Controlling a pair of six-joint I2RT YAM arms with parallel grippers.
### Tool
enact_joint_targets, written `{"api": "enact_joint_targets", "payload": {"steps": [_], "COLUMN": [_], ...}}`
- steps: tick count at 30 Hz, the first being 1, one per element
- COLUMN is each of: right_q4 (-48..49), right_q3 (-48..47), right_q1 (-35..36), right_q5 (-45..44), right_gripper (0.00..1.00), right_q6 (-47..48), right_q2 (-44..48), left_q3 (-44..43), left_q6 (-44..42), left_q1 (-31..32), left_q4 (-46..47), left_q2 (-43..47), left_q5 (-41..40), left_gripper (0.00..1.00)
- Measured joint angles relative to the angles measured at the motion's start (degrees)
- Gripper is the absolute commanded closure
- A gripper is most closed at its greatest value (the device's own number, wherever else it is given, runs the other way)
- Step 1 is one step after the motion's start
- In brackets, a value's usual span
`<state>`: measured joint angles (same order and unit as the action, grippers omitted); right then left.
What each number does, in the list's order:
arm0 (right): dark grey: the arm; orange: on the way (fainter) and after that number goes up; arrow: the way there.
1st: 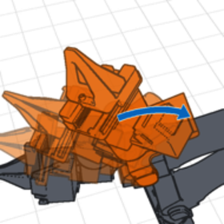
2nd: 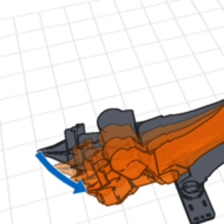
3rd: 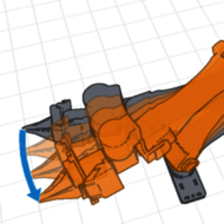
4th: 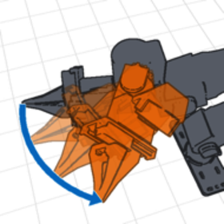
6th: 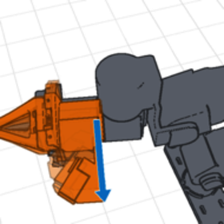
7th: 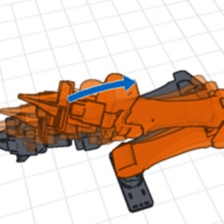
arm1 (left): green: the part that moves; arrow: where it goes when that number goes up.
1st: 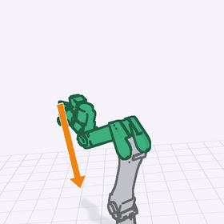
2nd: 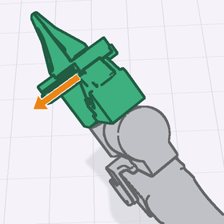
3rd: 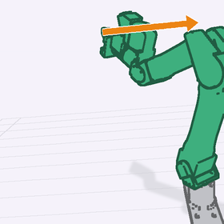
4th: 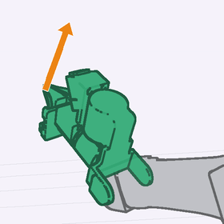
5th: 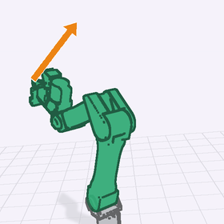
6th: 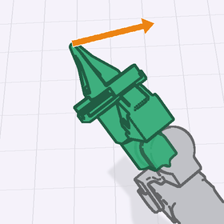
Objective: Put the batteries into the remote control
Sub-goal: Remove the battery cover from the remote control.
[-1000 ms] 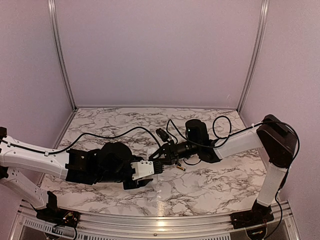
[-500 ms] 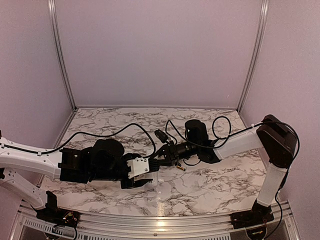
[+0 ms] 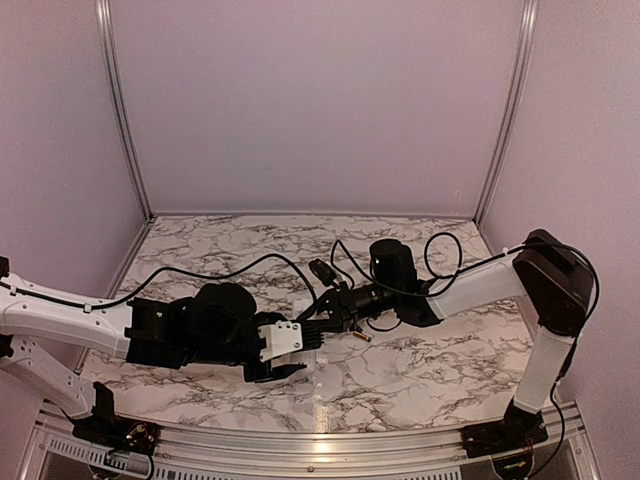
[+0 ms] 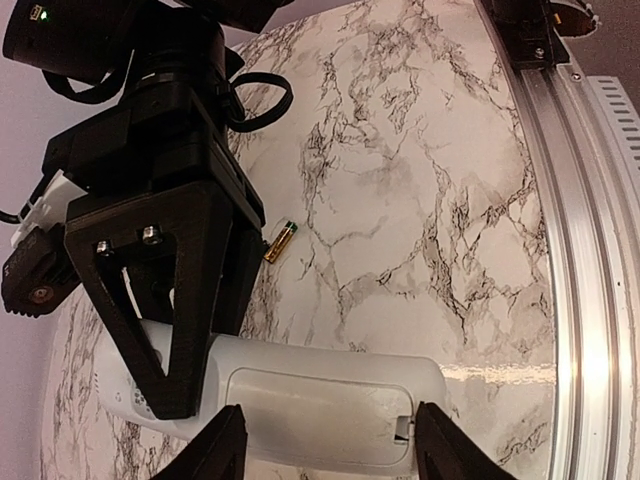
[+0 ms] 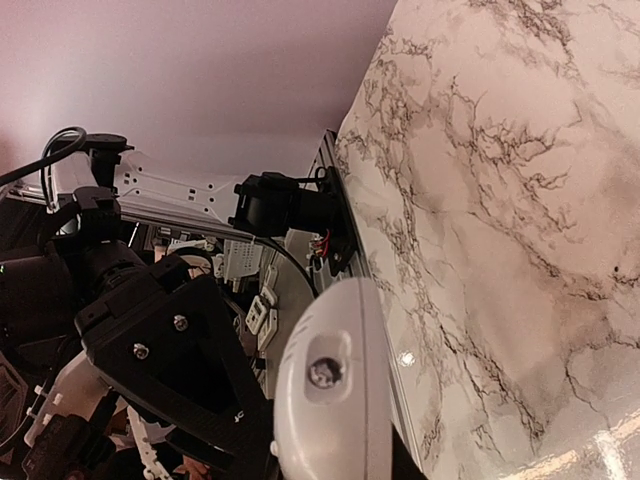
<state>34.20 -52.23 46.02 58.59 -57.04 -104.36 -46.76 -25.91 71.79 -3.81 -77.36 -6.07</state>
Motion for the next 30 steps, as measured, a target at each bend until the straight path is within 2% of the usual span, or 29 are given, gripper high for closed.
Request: {"api": "enact_joint_targets", "payload": {"steps": [12, 30], "right_q4": [0.52, 2.56], "right_q3": [0.42, 0.74], "right_q1": [-0.02, -0.13], "right_q5": [-0.70, -1.81], "right_gripper": [1.00, 1.00], "right_q6": [-0.26, -1.36], "right_q2": [0.00, 0.00], "left_q3": [-0.39, -0.24], "left_q6": [-0.11, -1.79], "left_q1": [0.07, 0.37], "left_q4": [0.02, 0.57], "left_q2": [-1.20, 0.17], "left_q5": [-1.31, -4.00], "left_gripper": [0.48, 0.47]}}
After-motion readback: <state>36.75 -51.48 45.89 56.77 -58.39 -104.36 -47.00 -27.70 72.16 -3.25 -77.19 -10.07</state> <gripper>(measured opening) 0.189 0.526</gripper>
